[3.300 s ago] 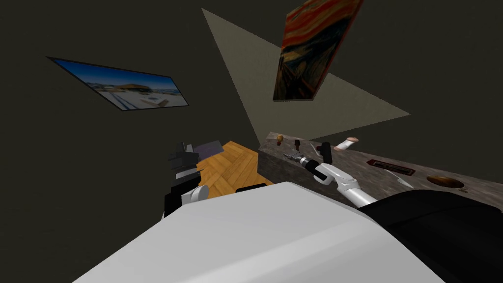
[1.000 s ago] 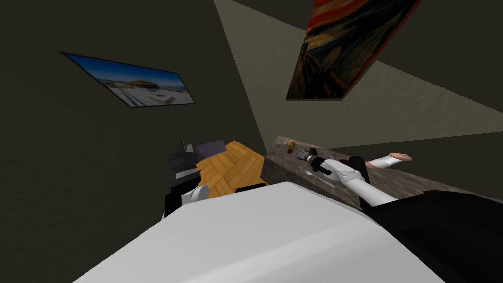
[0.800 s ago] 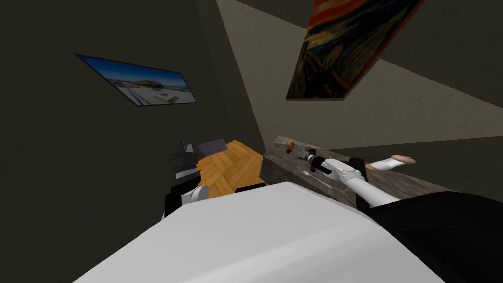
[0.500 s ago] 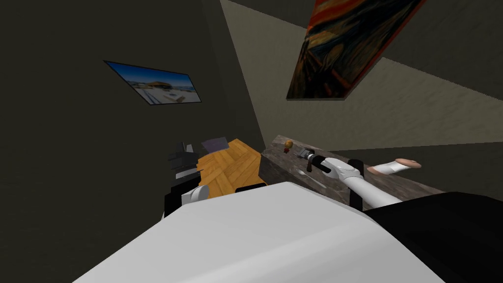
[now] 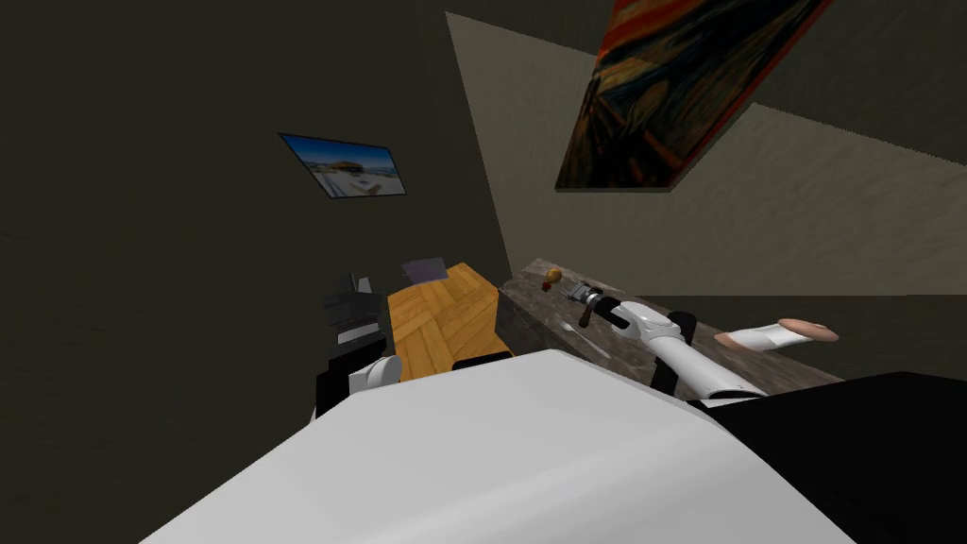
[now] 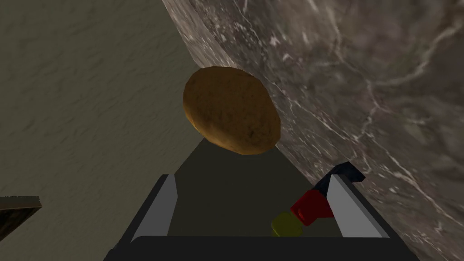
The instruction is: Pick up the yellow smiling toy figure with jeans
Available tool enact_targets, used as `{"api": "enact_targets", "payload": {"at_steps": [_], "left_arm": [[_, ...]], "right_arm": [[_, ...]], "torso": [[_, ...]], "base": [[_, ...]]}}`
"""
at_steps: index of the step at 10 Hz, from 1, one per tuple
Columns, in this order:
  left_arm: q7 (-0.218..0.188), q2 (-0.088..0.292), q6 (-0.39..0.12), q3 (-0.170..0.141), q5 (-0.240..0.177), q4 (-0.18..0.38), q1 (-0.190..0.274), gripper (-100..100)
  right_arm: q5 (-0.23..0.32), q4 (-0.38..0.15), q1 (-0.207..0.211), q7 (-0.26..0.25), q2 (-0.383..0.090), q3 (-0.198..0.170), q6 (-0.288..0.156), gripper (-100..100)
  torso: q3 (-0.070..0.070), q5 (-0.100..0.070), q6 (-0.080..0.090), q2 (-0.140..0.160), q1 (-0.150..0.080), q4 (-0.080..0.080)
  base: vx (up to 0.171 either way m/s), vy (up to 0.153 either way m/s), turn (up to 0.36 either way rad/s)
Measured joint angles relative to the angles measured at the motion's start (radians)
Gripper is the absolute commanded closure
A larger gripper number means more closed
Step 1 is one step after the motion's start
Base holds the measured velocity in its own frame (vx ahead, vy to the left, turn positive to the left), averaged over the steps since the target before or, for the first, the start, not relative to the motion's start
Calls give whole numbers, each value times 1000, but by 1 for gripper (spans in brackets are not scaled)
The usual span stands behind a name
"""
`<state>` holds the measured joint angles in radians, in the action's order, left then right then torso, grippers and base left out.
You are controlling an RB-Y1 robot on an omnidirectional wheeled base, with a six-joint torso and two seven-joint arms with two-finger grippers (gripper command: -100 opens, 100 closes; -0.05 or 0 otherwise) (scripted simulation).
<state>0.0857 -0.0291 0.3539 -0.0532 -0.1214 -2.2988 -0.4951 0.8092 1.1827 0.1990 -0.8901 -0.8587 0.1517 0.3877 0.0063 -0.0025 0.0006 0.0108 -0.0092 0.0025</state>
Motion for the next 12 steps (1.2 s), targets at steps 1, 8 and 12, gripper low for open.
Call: {"api": "enact_targets", "payload": {"at_steps": [1,8,12], "left_arm": [[0,0,0,0,0,0,0,0],[0,0,0,0,0,0,0,0],[0,0,0,0,0,0,-1,0]], "right_arm": [[-3,3,-3,-16,18,6,10,-100],[-18,-21,-85,-103,166,22,78,-100],[-2,-57,-115,-158,222,22,126,0]], "torso": [[-1,0,0,-2,0,0],[-5,0,0,-10,0,-2],[-8,1,1,-14,5,-3]], "base": [[-117,-157,241],[-93,-102,183],[-20,-41,43]]}}
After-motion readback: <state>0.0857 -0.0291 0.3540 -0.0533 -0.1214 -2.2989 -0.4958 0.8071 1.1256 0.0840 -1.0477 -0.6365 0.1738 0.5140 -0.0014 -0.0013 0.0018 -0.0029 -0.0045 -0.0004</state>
